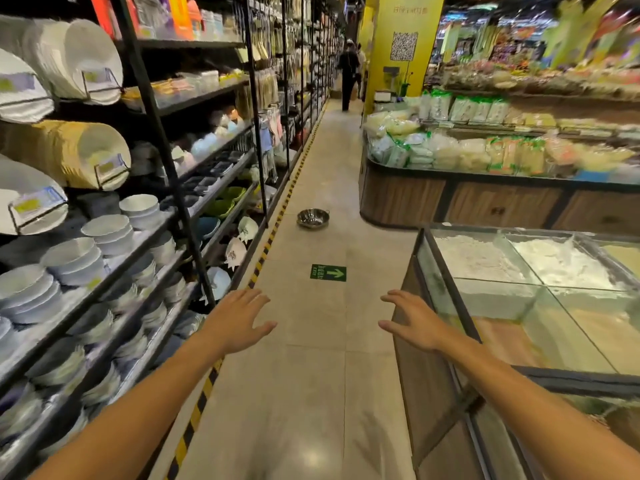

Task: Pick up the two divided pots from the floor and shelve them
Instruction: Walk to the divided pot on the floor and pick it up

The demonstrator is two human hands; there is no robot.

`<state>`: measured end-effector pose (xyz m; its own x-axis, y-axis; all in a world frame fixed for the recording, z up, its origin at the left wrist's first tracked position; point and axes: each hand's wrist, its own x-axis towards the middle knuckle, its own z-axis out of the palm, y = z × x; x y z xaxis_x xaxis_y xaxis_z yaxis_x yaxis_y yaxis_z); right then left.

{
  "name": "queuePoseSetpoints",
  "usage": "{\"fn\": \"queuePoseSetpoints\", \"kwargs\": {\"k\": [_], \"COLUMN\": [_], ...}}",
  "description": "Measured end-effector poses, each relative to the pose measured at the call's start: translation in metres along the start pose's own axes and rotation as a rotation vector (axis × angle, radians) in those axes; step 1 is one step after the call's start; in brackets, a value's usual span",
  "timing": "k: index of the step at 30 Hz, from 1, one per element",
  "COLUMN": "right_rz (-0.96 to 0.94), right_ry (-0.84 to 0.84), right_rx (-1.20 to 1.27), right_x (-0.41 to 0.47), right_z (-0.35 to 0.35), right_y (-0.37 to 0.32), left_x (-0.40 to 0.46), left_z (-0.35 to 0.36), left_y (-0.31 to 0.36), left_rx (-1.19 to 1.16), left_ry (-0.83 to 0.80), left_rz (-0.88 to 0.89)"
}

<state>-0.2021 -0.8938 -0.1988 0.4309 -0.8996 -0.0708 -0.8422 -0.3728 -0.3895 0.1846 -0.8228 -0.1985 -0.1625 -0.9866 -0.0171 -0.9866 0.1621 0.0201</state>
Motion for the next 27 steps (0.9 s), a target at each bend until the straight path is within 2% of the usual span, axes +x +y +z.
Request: {"fn": "queuePoseSetpoints", "kwargs": {"k": [8,19,27], "right_rz": [0.013,0.045,0.072], "right_ry": [-0.012,-0.08,-0.1], "right_rx": [0.028,0.095,0.054], "right_x": [0.206,0.536,0.762], "right_z": [0.004,-0.06,-0.065], "right_y": [0.069,0.177,0.231], "left_x": [0.226,0.541,0.757], "left_z": [0.041,0.043,0.071], "left_y": [-0.057,-0.13,-0.205], "left_rx": [-0.038,-0.038,-0.044], "left_ry": [-0.038,-0.084,-0.11], "left_rz": [0.029,-0.047,-0.063]}}
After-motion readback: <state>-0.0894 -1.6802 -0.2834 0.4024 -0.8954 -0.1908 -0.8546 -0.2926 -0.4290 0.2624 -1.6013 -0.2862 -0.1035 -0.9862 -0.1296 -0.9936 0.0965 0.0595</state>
